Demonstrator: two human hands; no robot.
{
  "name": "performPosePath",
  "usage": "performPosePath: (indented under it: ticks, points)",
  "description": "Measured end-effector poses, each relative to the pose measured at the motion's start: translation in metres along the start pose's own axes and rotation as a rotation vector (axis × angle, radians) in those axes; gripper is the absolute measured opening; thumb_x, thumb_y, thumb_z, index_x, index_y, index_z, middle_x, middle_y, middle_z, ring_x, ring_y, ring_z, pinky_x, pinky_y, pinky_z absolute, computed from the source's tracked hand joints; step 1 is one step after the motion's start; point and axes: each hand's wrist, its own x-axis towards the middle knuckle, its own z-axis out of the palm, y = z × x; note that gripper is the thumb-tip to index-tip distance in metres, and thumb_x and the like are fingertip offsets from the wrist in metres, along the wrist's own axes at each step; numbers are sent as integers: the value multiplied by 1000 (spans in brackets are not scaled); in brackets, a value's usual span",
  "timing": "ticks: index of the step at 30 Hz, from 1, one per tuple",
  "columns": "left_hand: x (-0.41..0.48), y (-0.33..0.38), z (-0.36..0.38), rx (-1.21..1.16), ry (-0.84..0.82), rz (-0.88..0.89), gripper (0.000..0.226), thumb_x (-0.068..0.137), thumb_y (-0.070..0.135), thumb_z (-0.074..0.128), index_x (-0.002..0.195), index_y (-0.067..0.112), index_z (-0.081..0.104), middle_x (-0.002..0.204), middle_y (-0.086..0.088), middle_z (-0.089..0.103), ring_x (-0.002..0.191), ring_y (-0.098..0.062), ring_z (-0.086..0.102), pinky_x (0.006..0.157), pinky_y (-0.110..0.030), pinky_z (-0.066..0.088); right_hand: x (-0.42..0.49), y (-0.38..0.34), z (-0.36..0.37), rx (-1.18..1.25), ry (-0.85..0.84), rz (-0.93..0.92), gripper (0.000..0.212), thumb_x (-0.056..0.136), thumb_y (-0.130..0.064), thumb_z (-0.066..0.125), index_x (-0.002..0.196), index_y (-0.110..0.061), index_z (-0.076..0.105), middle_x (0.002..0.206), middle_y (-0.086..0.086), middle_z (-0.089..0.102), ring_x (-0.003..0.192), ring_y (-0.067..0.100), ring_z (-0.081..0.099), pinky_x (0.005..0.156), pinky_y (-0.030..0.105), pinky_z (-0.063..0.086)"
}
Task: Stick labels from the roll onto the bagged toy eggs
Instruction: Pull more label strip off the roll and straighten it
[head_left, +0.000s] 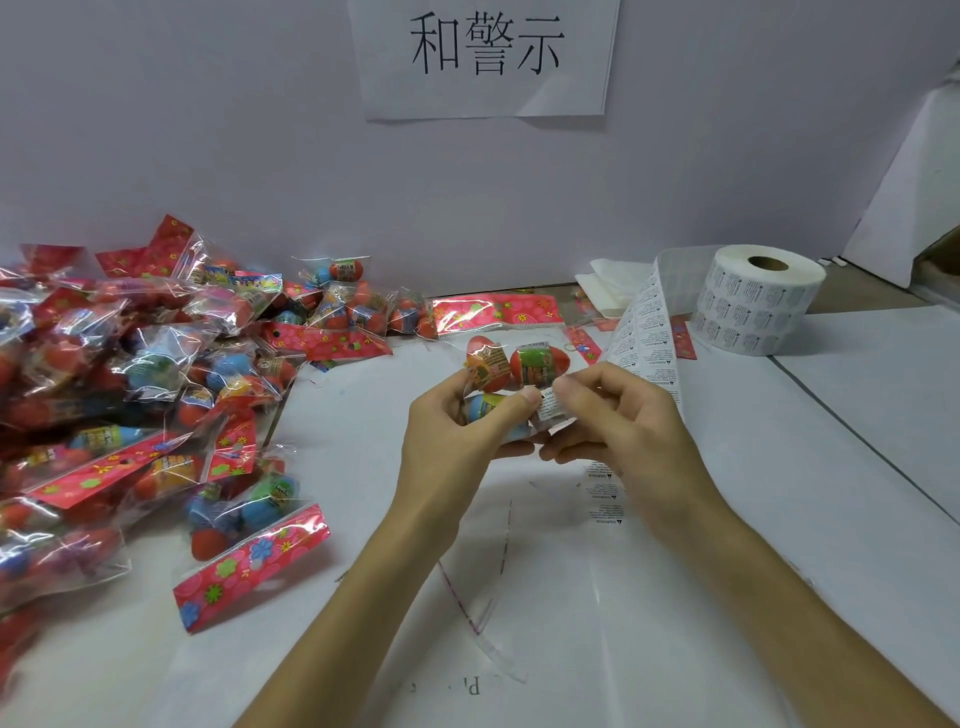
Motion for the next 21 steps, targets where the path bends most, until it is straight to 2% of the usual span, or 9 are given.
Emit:
performPosePath:
  ticks: [2,6,9,13,16,19,21]
  points:
    - [0,-1,0,-4,-10,1,18,91,17,75,102,30,72,91,11,79,85,-11,77,65,-20,60,-1,-1,2,-51,38,-27,36,78,-38,75,92,-6,66,81,12,74,64,30,74,61,31,60]
    - [0,-2,0,-8,-5,-30,17,91,15,75,102,28,75,94,5,79,90,-15,77,68,-23,61,0,0,-1,17,30,-2,14,92,-10,69,82,-5,62,82,23,70,63,33,72,62,33,60]
    - [2,-2,-1,-36,-8,-119,18,92,14,72,109,18,75,100,-2,79,93,-21,77,74,-28,63,1,1,-2,9,9,25,14,96,-3,62,82,-5,62,77,17,71,62,29,72,61,30,58]
    - [3,-3,-4,-54,8,-163,16,94,13,69,109,14,75,98,-4,79,90,-20,77,72,-27,62,1,3,0,8,-26,67,16,102,-8,55,89,-5,63,77,10,74,66,26,73,62,27,56]
    - [3,-4,-2,-32,25,-140,17,94,14,70,110,16,75,97,-2,80,90,-18,77,72,-26,62,0,4,2,-42,-1,80,16,104,-17,54,95,-8,64,83,9,75,70,26,75,66,31,58]
    - [2,-5,0,19,19,-104,17,92,17,73,108,21,76,94,3,79,89,-16,77,70,-24,62,-1,6,4,-196,67,21,22,96,-29,67,96,-8,64,88,12,73,69,23,76,65,33,62]
    - [2,-6,1,23,10,-109,15,92,17,73,105,23,77,93,3,79,89,-16,77,70,-24,62,-2,6,3,-254,85,-4,25,92,-28,72,94,-6,62,86,12,72,66,24,75,65,35,63]
